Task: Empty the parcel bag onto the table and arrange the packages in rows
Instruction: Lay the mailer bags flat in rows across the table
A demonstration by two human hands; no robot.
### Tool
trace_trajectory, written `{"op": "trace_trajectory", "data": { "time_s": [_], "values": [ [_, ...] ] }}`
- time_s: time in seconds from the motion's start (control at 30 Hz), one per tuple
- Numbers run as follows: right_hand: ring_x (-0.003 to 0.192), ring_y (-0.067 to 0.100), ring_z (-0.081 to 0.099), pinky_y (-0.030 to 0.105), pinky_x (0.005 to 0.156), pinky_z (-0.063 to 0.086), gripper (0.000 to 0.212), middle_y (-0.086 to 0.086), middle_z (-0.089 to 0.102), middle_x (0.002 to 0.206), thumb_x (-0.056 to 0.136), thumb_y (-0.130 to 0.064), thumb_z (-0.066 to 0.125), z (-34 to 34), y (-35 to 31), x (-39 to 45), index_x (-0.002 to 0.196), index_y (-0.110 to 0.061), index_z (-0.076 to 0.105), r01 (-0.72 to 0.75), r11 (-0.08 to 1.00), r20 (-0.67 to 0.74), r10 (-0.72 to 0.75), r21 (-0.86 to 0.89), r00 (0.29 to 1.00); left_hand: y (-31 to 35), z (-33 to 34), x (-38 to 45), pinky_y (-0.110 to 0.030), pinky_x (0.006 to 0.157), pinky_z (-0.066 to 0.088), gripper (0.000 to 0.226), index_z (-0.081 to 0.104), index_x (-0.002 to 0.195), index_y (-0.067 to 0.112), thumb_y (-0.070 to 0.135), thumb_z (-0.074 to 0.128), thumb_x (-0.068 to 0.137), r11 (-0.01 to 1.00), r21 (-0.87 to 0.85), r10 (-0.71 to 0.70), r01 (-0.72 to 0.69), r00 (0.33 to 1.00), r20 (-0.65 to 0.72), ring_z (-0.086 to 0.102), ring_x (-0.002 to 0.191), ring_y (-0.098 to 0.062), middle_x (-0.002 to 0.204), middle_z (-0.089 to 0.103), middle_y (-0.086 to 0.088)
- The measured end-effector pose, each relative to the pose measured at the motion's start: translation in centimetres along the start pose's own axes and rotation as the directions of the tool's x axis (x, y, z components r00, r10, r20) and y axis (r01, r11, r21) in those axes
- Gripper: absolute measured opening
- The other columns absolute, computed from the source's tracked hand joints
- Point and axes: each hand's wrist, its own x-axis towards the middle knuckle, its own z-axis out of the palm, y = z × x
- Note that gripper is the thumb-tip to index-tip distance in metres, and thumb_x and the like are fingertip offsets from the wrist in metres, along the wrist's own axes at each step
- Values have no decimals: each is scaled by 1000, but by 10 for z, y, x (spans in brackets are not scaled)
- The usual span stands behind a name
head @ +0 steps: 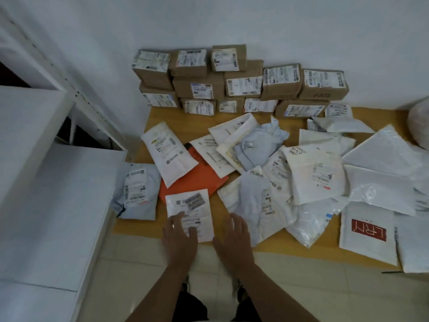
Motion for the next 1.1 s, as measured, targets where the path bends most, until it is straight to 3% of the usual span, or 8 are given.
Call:
{"op": "trace_trajectory", "data": {
  "time_s": [0.2,0.27,0.37,0.47,0.6,0.83,0.93,1.1],
  "values": [
    [120,49,54,59,79,53,80,12,47,144,72,-72,41,66,-75,24,140,-30,44,39,966,138,-4,-256,990,-74,-77,75,-55,111,24,72,35,147,31,30,69,82,992,109,-57,64,997,-58,17,142,-35,156,20,-11],
    [135,52,35,68,93,42,80,12,27,157,79,-71,45,68,-86,39,148,-33,30,-5,956,126,44,-293,991,-92,-96,105,-54,114,19,81,27,151,34,43,65,80,988,157,-2,1,1000,5,11,145,-36,159,10,-13],
    [148,40,-1,61,116,15,89,6,-8,163,88,-61,55,66,-93,59,155,-37,3,-260,951,112,280,-164,953,-112,-110,142,-50,117,15,82,17,153,38,64,53,84,957,258,75,-133,972,221,2,147,-34,162,-6,-8],
    [148,39,1,54,117,19,98,8,-5,163,83,-58,66,63,-96,66,155,-35,3,-450,892,-11,450,-35,893,-120,-109,159,-49,119,11,73,24,150,40,66,50,87,947,277,67,-165,941,333,0,147,-33,162,-5,-3],
    [147,37,7,52,117,15,124,14,5,161,68,-54,82,58,-95,67,155,-29,-2,-560,825,-101,566,78,818,-121,-108,165,-46,117,14,60,40,142,40,56,57,86,935,295,112,-198,952,284,11,143,-32,157,15,-3],
    [122,36,41,48,101,40,121,17,32,137,67,-61,78,53,-96,66,153,-35,-3,-448,887,-109,437,-112,893,-110,-106,158,-39,108,28,45,49,129,36,40,61,85,912,353,86,-210,939,334,29,130,-26,142,29,-6],
    [136,43,29,55,106,34,116,22,23,150,66,-71,71,57,-96,66,151,-35,2,-387,870,-184,345,-304,920,-110,-104,148,-36,105,32,50,43,132,38,37,60,85,903,364,103,-229,937,333,33,127,-25,142,30,-6],
    [142,48,22,65,107,32,94,26,19,156,76,-57,72,33,-151,131,149,-16,28,-77,973,-366,-7,-216,931,-108,-99,143,-41,109,29,63,29,144,42,38,58,88,886,410,109,-217,956,272,28,133,-28,149,25,-7]
  ]
}}
